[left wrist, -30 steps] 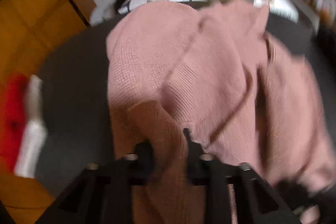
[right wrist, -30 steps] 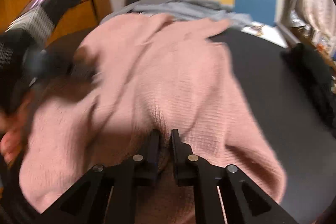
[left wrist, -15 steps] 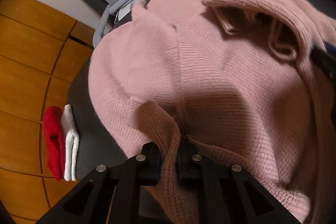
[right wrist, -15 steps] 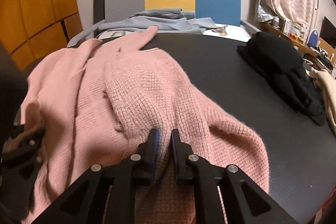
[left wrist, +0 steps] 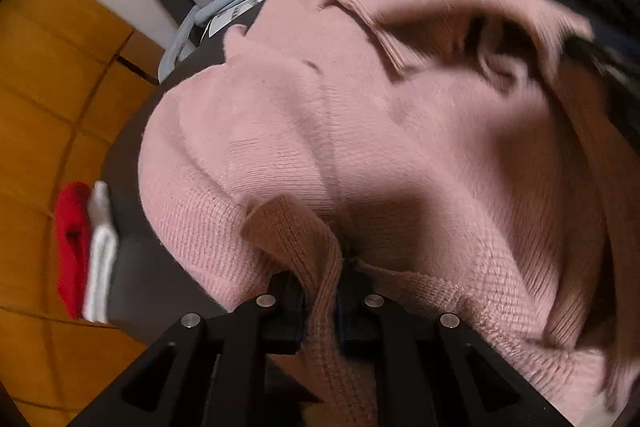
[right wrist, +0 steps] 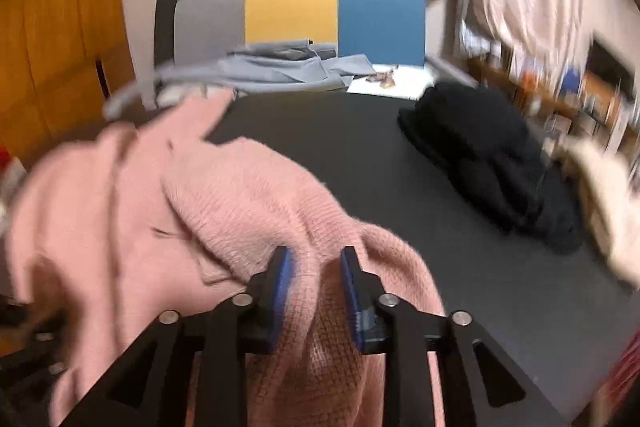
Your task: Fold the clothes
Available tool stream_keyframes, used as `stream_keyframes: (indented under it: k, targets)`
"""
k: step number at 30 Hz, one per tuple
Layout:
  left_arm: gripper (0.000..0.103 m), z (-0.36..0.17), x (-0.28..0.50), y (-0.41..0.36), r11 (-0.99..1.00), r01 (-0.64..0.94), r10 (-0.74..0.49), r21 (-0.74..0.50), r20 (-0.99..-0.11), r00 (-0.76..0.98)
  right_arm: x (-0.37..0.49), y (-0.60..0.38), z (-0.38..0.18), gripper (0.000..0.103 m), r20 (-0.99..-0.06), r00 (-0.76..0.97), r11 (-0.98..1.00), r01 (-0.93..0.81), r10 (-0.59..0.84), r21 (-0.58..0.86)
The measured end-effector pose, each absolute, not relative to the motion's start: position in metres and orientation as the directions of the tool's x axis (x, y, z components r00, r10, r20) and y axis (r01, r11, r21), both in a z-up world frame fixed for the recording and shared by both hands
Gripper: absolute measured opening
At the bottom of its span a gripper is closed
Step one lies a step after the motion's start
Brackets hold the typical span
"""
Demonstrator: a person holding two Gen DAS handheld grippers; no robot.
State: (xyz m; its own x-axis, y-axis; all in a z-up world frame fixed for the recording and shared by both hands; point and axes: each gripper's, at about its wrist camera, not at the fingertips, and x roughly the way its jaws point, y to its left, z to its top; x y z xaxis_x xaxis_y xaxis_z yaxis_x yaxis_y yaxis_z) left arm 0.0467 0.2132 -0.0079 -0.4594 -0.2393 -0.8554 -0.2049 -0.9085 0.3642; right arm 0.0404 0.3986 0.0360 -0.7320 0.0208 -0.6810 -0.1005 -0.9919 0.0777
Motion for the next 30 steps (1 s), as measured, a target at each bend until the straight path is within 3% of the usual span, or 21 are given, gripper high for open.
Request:
stream_keyframes:
  k: [3,5,10,13,15,19,25,27,30]
  targets:
    - [0.032,0.007,0.048,0.178,-0.962,-0.177,-0.099,0.207,-0.871,-0.482,0.057,0.426,0.052,0.028,-0.653,-0.757,-0.967,-0.177,0.014,0.184]
    - [0.061,0.017,0.044,0.146,-0.982,-0.131,-0.051,0.137,-0.855,-0.516,0.068,0.443,0.065,0.030,-0.634,-0.772,-0.947,-0.239,0.050,0.216]
    - [0.067,0.031,0.015,0.089,-0.991,-0.115,0.019,0.062,-0.807,-0.591,0.092,0.462,0.081,0.043,-0.636,-0.771,-0.911,-0.290,0.042,0.292]
    - [0.079,0.040,-0.016,0.072,-0.990,-0.135,0.048,0.045,-0.786,-0.616,0.092,0.457,0.070,0.045,-0.713,-0.701,-0.921,-0.287,0.014,0.264]
    - [0.080,0.047,-0.033,0.077,-0.988,-0.152,0.071,0.038,-0.755,-0.652,0.091,0.446,0.060,0.045,-0.766,-0.642,-0.945,-0.266,0.026,0.191]
    - [0.102,0.048,-0.074,0.101,-0.974,-0.202,0.068,0.104,-0.714,-0.697,0.089,0.423,0.043,0.046,-0.831,-0.557,-0.961,-0.238,0.013,0.144]
    - [0.103,-0.001,-0.114,0.127,-0.920,-0.278,-0.052,0.277,-0.787,-0.614,0.053,0.391,0.012,0.051,-0.876,-0.473,-0.973,-0.229,0.092,0.021]
    - [0.102,-0.006,-0.108,0.122,-0.922,-0.289,-0.013,0.258,-0.765,-0.644,0.039,0.384,0.009,0.055,-0.866,-0.484,-0.972,-0.233,0.127,-0.013]
    - [0.082,-0.007,-0.108,0.104,-0.940,-0.306,0.072,0.151,-0.788,-0.611,0.015,0.378,0.007,0.055,-0.855,-0.494,-0.971,-0.234,0.157,-0.043]
